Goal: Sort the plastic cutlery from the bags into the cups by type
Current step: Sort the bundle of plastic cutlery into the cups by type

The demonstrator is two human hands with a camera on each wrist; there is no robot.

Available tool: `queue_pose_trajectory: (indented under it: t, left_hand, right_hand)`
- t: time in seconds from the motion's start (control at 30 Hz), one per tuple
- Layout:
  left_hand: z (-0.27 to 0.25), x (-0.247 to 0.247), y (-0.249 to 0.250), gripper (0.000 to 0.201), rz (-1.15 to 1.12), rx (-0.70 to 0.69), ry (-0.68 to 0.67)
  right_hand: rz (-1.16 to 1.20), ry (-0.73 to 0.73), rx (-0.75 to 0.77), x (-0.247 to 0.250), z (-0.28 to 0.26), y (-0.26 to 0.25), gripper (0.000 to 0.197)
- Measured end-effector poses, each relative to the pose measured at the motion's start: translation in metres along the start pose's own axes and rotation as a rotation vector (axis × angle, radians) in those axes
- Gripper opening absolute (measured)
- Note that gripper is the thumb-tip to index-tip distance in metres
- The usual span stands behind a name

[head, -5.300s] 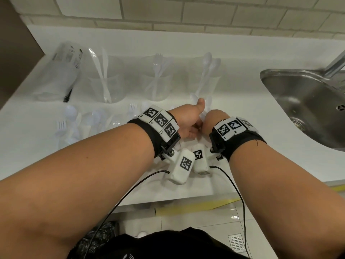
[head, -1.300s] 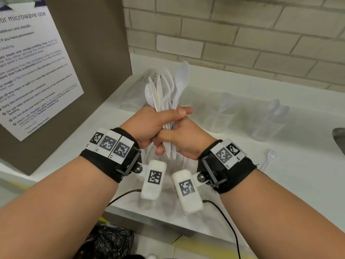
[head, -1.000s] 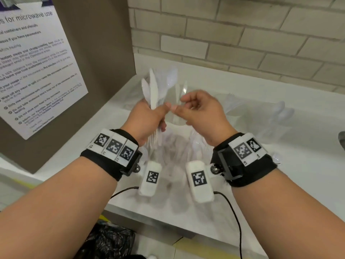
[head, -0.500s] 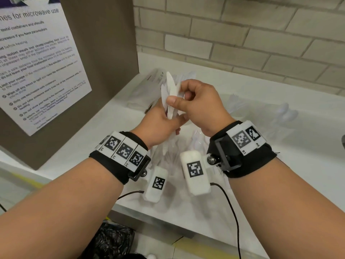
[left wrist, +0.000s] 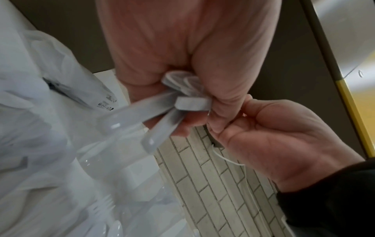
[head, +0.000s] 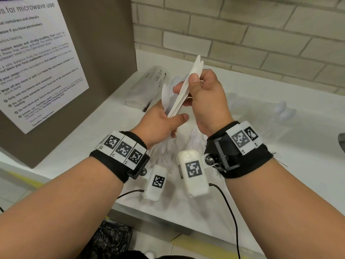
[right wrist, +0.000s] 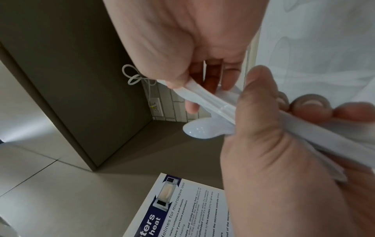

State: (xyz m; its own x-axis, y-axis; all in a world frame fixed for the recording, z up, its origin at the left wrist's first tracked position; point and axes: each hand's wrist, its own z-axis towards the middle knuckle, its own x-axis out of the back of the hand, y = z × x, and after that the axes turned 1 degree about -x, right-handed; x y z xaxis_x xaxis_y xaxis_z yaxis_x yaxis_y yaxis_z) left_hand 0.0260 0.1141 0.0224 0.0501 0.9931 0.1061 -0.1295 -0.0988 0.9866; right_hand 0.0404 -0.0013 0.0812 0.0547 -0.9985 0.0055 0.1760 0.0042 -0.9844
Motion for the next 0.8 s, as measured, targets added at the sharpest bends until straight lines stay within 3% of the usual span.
queue_pose_trajectory:
  t: [0.17, 0.33, 0.43, 0.57, 0.67, 0.73, 0.8]
  left_hand:
    - [0.0, 0.002, -0.003, 0.02, 0.154, -0.002, 0.051]
    - [-0.009, 0.008, -0.008, 0.007, -0.038, 0.074, -0.007]
    - [-0.011, 0.012, -0.005, 0.004, -0.379, 0.141, -0.117]
    - [-0.009, 0.023, -0.006, 0.016, -0.756, 0.241, -0.248]
    - [-0.009, 0.028, -0.009, 0.033, -0.867, 0.246, -0.35]
    - [-0.01, 0.031, -0.008, 0.045, -0.864, 0.251, -0.391]
    - [-0.011, 0.032, -0.008, 0.053, -0.838, 0.267, -0.424]
  right_hand:
    - [0.189, 0.203, 0.111, 0.002, 0.003, -0.008, 0.015]
    - [0.482, 0.288, 0.222, 0.021, 0.008, -0.042, 0.017]
    - [0.365, 0.28, 0.219, 0.025, 0.009, -0.046, 0.018]
    - [0.105, 0.229, 0.047, 0.019, 0.005, -0.028, 0.023]
    - [0.031, 0.135, -0.087, 0.015, -0.001, -0.016, 0.03]
    - [-0.021, 0.048, -0.11, 0.015, -0.003, -0.011, 0.04]
    - [-0.028, -0.018, -0.107, 0.012, -0.004, -0.011, 0.036]
